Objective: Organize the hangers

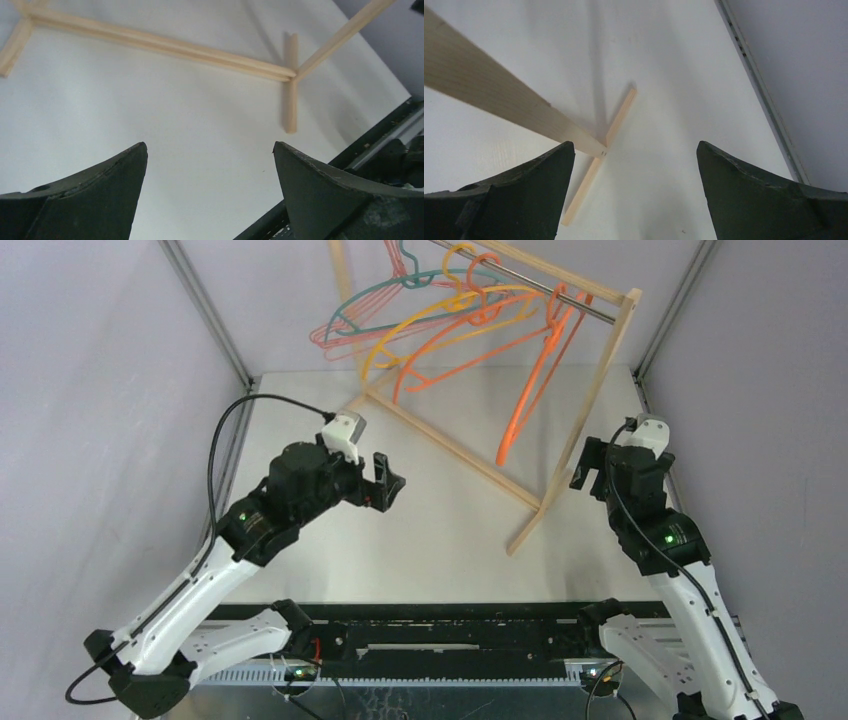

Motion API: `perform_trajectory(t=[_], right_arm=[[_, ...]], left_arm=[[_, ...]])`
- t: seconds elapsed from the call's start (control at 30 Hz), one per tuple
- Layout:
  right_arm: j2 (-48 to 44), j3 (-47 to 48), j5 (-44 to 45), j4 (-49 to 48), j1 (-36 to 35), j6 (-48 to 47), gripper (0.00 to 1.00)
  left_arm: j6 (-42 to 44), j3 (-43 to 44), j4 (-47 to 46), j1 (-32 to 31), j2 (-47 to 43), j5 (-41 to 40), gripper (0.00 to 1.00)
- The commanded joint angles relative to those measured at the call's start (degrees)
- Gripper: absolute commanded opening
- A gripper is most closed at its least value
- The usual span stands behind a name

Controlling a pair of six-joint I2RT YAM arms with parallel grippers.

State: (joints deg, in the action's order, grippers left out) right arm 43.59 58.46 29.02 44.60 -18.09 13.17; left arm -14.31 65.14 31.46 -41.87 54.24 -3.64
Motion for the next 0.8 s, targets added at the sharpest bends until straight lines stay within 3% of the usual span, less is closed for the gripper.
perform_trajectory(t=[0.0, 0.23, 0.43, 0.6, 0.77], right_arm=[[-0.5, -0.9, -1.5, -0.5, 3.3, 1.2, 1.0], [-1.2, -7.1, -4.1, -4.8, 7.6, -0.1, 1.0], [2.0, -11.0, -11.2, -12.4, 12.0, -0.6, 1.0], [5.1, -10.7, -10.3, -14.1, 12.7, 4.0, 1.0], [6.3, -10.0, -3.7, -13.5, 12.6, 10.2, 1.0]], left_arm=[[-1.2, -5.3, -2.0, 0.8, -3.8, -6.1, 1.0], [-3.8, -15.0, -6.3, 4.4, -6.2, -6.0, 1.0], [-3.8, -16.0, -5.9, 8.4, -7.5, -7.3, 1.0], [-3.9, -16.0, -5.0, 10.3, -8.4, -6.9, 1.0], [-4.6, -18.4, -6.0, 11.7, -8.9, -5.6, 1.0]])
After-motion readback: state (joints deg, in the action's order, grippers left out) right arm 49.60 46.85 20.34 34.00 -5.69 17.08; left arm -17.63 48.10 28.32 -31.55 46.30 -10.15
